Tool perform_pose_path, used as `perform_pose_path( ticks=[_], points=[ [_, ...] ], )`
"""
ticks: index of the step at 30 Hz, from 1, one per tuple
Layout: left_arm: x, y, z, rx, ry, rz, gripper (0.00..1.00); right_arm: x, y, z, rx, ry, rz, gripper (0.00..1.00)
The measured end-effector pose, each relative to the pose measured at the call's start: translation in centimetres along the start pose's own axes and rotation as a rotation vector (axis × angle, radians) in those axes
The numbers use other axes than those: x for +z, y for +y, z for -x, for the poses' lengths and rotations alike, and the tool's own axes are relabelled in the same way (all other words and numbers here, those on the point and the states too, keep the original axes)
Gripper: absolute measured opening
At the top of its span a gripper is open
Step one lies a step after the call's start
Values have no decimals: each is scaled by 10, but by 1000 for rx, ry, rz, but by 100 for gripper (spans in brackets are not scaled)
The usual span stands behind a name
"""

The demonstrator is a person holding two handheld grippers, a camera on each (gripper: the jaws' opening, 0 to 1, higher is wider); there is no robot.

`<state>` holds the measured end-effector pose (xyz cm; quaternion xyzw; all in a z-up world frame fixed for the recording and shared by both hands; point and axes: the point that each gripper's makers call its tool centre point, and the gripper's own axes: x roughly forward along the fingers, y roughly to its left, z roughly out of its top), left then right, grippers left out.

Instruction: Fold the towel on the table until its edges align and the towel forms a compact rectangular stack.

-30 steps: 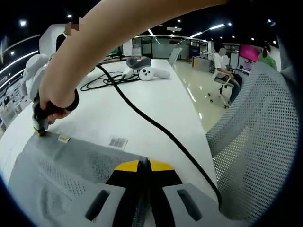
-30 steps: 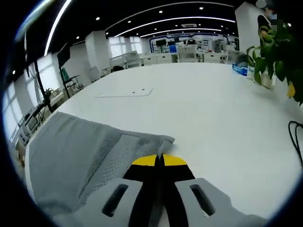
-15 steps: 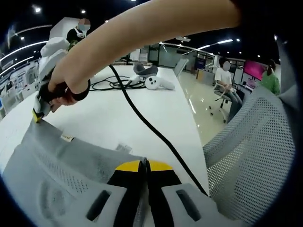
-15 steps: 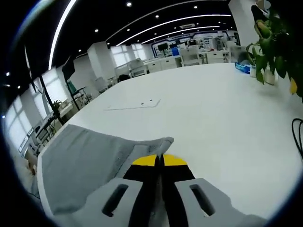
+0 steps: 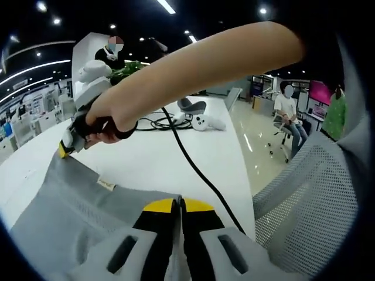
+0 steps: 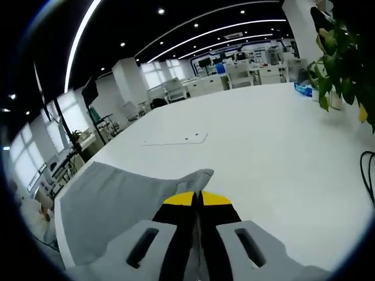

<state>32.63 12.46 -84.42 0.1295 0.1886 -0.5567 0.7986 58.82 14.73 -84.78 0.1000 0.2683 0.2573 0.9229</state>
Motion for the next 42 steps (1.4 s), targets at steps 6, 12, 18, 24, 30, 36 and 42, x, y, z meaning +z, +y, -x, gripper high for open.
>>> perform_pose_path(
  ticks=[6,12,18,24,30,36,42],
  points=[
    [14,5,18,45,-52,7,4,14,18,7,26,-17,28,0],
    [21,8,30,79,-76,11,4,27,28,7,53,-43,-13,0],
    [26,14,49,113,-98,28,4,44,51,10,80,-70,-11,0],
    [31,18,70,134,-130,41,4,52,70,11,88,-80,-6,0],
    [40,24,97,149,-188,104,4,59,93,17,86,-83,-27,0],
    [43,31,127,175,-202,115,4,74,122,20,113,-100,-87,0],
    [41,42,159,220,-208,121,4,88,146,17,130,-110,-120,0]
  ],
)
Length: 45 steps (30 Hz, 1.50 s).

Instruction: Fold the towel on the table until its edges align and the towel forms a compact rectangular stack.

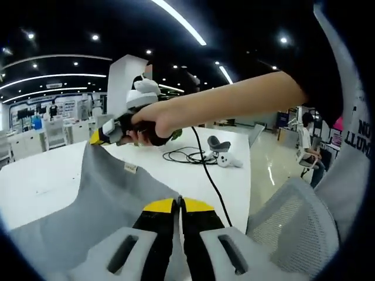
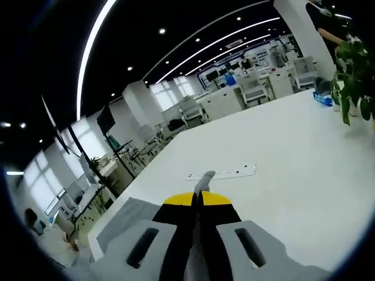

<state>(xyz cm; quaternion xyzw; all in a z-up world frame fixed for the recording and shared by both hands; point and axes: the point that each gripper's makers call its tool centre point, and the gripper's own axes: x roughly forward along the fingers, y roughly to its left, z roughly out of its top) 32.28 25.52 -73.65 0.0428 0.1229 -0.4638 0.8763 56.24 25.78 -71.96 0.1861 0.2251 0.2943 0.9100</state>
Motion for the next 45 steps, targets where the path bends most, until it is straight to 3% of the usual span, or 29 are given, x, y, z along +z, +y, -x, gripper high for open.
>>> perform_pose_path(
  ticks=[12,25,35,45],
  points=[
    [-1,41,59,168,9,44,4,9,52,-19,59,-1,35,0],
    [1,70,120,299,-30,62,4,11,109,-45,130,-11,65,0],
    [-6,89,158,366,-31,67,4,5,152,-66,180,-5,78,0],
    [-15,112,192,423,-30,67,4,-1,179,-86,205,2,88,0]
  ],
)
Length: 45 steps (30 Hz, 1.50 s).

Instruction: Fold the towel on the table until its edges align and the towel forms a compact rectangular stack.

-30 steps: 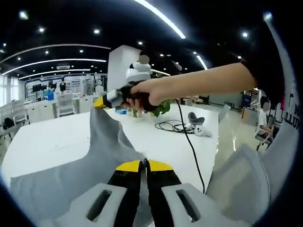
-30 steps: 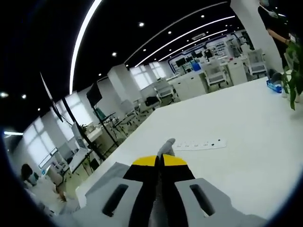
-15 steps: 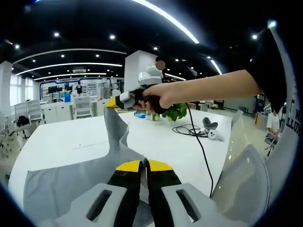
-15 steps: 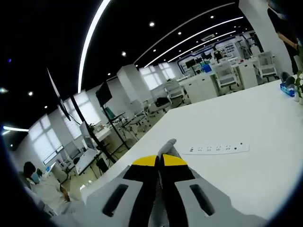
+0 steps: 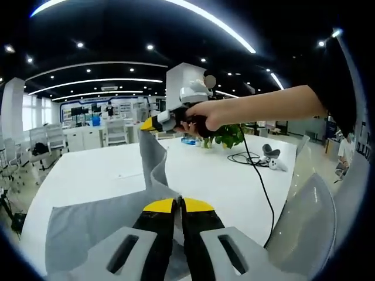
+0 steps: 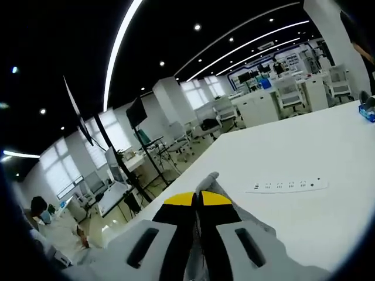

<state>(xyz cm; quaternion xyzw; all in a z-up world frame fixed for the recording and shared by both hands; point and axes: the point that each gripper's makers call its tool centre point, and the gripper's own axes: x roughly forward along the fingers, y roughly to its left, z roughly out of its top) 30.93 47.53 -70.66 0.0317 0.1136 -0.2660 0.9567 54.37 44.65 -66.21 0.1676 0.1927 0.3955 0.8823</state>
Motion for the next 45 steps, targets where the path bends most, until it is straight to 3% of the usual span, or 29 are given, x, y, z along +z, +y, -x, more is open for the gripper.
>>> perform_pose_path(
  ticks=[9,18,39,45],
  points=[
    [-5,31,20,68,-16,29,4,-2,24,-26,29,15,13,0],
    [-3,60,45,171,-38,8,4,-8,54,-52,70,30,25,0],
    [-10,120,95,338,-72,50,4,-22,104,-97,146,56,35,0],
    [-23,131,102,377,-61,71,4,-35,110,-111,150,80,53,0]
  ],
)
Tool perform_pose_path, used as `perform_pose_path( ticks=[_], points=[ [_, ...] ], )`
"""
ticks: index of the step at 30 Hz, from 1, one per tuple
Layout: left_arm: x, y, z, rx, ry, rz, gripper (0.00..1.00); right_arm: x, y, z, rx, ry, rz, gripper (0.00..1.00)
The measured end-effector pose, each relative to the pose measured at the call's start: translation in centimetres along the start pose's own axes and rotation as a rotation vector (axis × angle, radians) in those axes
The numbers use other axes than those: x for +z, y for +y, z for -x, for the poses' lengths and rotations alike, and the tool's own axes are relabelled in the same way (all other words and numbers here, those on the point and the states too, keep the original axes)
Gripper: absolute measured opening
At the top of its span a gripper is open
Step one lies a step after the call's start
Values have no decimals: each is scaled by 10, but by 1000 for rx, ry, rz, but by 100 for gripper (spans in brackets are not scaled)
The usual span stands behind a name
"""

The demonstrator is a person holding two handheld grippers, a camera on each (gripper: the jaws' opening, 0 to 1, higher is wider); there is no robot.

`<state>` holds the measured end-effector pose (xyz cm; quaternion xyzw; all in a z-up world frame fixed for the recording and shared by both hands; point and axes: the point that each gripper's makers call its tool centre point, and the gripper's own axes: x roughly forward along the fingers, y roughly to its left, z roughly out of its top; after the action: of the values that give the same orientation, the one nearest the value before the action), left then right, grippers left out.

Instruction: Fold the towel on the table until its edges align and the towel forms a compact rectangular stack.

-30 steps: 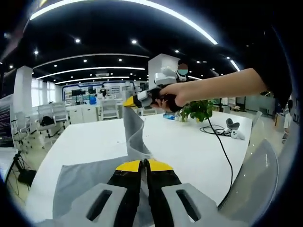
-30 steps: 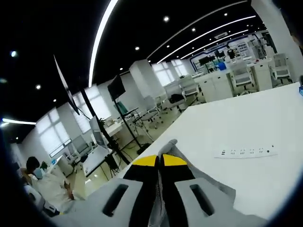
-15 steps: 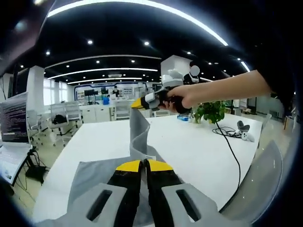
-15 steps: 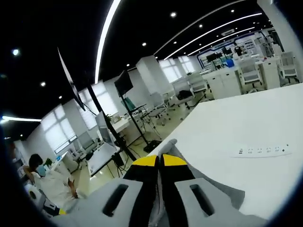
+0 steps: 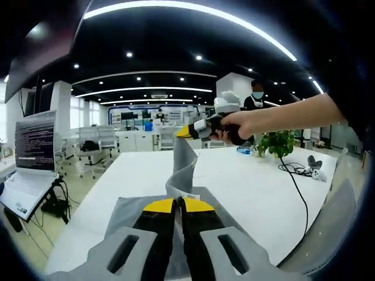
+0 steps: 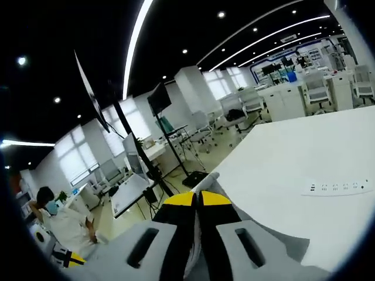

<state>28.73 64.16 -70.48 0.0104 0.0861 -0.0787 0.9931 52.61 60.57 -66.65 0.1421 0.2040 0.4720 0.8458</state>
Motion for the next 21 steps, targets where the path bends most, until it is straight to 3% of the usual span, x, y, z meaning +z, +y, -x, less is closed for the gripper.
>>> perform_pose_path(
  ticks=[11,18,21],
  points=[
    [-32,40,10,107,18,100,4,-20,11,-32,9,31,-5,0],
    [-56,64,19,184,32,172,4,-43,11,-64,0,65,-9,0],
    [-70,72,21,214,59,161,4,-55,11,-77,-6,81,-21,0]
  ],
)
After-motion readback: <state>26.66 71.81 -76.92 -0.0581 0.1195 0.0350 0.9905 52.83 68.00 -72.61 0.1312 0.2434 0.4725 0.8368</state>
